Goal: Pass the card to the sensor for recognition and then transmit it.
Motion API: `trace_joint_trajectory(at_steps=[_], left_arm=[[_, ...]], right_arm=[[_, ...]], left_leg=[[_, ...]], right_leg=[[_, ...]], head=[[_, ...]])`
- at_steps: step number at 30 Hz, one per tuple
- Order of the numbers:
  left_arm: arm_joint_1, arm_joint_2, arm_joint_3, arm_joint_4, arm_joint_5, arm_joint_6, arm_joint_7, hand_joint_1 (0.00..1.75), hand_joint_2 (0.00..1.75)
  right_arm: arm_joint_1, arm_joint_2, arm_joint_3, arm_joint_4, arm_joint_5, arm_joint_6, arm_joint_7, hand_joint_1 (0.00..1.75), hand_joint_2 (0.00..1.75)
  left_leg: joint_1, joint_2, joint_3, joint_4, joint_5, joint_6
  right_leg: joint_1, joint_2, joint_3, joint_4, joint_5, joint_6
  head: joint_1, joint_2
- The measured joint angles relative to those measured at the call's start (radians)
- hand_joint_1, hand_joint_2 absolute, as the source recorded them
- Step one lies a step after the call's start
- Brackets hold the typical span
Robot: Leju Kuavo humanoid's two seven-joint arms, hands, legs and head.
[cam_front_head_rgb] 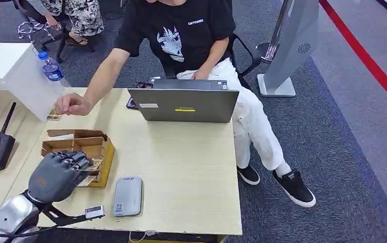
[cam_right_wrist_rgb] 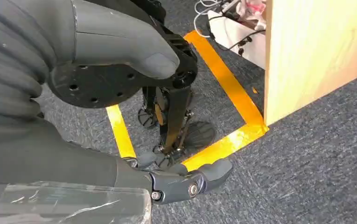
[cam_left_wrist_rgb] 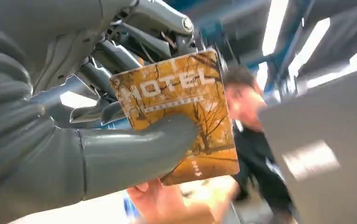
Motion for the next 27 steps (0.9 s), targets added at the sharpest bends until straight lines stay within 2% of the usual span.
trace_joint_trajectory(at_steps=[7, 13, 20, 27], left_arm=[[0.006, -0.070, -0.102, 0.105, 0.032, -0.004, -0.006, 1.75, 1.75], [0.011, -0.105, -0.142, 0.160, 0.042, -0.004, -0.015, 1.75, 1.75], [0.015, -0.131, -0.169, 0.207, 0.048, -0.003, -0.016, 1.75, 1.75], [0.007, -0.137, -0.183, 0.236, 0.048, -0.012, -0.016, 1.75, 1.75]], right_arm=[[-0.004, -0.029, 0.000, 0.045, -0.006, -0.008, -0.007, 0.00, 1.75], [-0.005, -0.044, 0.000, 0.062, -0.006, -0.011, -0.007, 0.00, 1.75], [-0.004, -0.056, 0.000, 0.074, -0.006, -0.011, -0.007, 0.00, 1.75], [-0.004, -0.058, 0.000, 0.079, -0.006, -0.009, -0.007, 0.00, 1.75]], left_leg=[[0.000, 0.000, 0.000, 0.000, 0.000, 0.000], [0.000, 0.000, 0.000, 0.000, 0.000, 0.000], [0.000, 0.000, 0.000, 0.000, 0.000, 0.000], [0.000, 0.000, 0.000, 0.000, 0.000, 0.000]], right_leg=[[0.000, 0.000, 0.000, 0.000, 0.000, 0.000], [0.000, 0.000, 0.000, 0.000, 0.000, 0.000], [0.000, 0.000, 0.000, 0.000, 0.000, 0.000], [0.000, 0.000, -0.001, 0.000, 0.000, 0.000]], head=[[0.001, 0.000], [0.000, 0.000], [0.000, 0.000], [0.000, 0.000]])
